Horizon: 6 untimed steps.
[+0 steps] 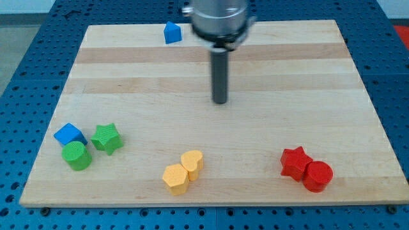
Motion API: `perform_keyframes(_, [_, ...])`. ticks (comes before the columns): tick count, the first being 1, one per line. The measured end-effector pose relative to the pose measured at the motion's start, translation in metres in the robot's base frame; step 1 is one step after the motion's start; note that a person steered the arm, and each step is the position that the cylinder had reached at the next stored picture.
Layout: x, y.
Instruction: Move the blue triangle a bit down
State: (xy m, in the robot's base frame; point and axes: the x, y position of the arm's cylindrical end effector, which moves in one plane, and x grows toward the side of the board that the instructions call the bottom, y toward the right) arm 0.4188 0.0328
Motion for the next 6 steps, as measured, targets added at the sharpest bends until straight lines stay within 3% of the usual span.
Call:
perform_keyframes(1, [-0.036, 0.006])
perform_keyframes(3, [-0.112, -0.043])
perform_keyframes(5, [-0.217, -0.051])
perform_keyframes(6, [-0.225, -0.089])
